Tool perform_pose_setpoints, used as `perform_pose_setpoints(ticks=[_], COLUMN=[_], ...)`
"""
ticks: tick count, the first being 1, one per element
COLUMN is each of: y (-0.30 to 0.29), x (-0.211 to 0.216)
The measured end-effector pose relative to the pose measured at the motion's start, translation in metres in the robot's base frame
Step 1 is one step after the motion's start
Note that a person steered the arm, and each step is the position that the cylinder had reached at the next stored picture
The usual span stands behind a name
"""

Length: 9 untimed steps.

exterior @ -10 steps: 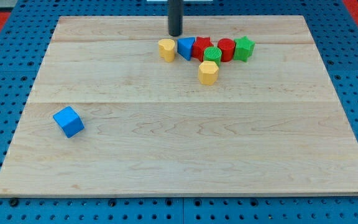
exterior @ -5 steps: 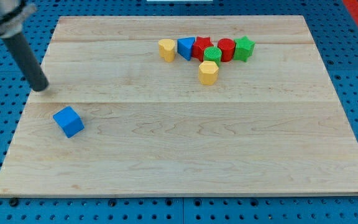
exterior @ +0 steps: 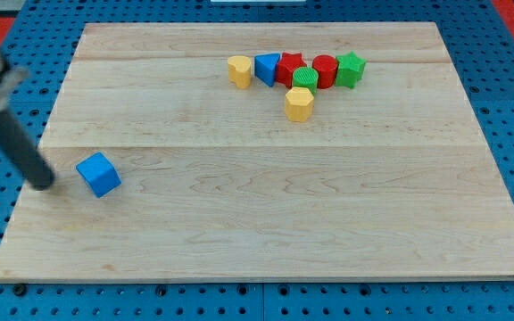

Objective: Move the blue cube below the yellow hexagon

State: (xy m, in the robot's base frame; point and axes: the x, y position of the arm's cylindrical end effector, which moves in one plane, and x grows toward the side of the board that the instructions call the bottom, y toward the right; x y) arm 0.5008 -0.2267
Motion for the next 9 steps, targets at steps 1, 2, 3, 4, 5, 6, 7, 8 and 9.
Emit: perform_pose_setpoints(ticks=[1, 2, 3, 4, 5, 6, 7, 8, 9], y=[0.116, 0.124, 0.110, 0.140, 0.169, 0.148, 0.134, 0.103, 0.142], x=[-0.008, -0.003, -0.002, -0.020, -0.018, 0.001, 0.001, -0.018, -0.052])
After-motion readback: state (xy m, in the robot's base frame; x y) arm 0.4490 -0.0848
